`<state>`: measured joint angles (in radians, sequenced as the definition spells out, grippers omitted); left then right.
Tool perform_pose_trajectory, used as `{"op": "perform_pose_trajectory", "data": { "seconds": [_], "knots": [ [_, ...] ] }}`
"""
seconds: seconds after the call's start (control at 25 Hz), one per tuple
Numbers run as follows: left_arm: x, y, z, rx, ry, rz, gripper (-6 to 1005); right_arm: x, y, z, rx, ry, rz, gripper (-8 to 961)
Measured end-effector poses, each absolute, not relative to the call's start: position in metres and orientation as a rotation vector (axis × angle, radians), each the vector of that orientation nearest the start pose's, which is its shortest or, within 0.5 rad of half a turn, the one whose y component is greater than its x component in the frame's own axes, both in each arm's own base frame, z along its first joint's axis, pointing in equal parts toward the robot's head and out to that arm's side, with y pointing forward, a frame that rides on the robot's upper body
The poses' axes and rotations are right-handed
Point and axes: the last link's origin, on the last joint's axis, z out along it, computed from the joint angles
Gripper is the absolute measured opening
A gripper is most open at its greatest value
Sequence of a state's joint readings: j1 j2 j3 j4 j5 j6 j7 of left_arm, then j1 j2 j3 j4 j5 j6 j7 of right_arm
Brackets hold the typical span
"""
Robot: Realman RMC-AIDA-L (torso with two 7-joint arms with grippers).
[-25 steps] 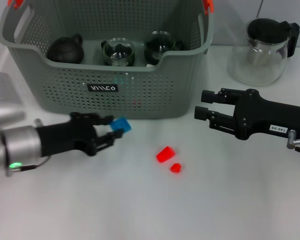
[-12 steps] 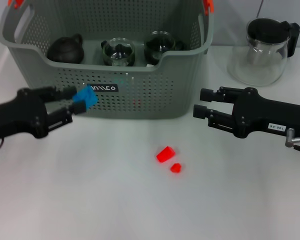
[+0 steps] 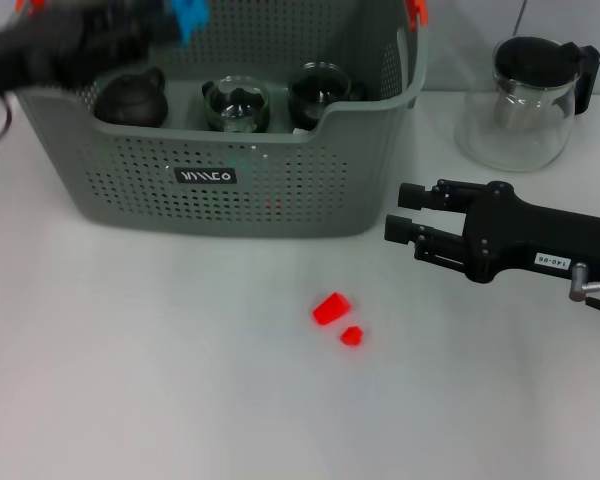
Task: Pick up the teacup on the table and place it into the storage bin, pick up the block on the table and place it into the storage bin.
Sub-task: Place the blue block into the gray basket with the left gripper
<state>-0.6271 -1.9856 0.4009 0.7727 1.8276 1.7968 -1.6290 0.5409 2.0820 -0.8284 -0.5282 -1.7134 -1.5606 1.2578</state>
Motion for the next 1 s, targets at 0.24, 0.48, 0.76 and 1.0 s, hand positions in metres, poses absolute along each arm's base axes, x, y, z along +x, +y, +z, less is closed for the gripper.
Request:
{"op": "perform_pose_trajectory", "data": {
  "seconds": [0.24, 0.48, 0.76, 1.0],
  "knots": [
    [-0.191, 0.417, 0.119, -2.494, -0.731, -0.896, 404, 0.235, 0.327, -0.019, -2.689, 0.531, 0.991, 517],
    [-0.183, 0.452, 0.09, -2.42, -0.808, -0.548, 405, 0.234, 0.326, -0.021, -2.695, 0.528, 0.989, 517],
    [-0.177, 0.458, 0.061, -2.388, -0.789, -0.405, 439, 0.236, 0.326, -0.022, -2.688, 0.538, 0.988, 518],
    [-0.171, 0.438, 0.081, -2.327, -0.709, -0.57, 535, 0.235, 0.327, -0.022, -2.683, 0.542, 0.99, 518]
  ]
}}
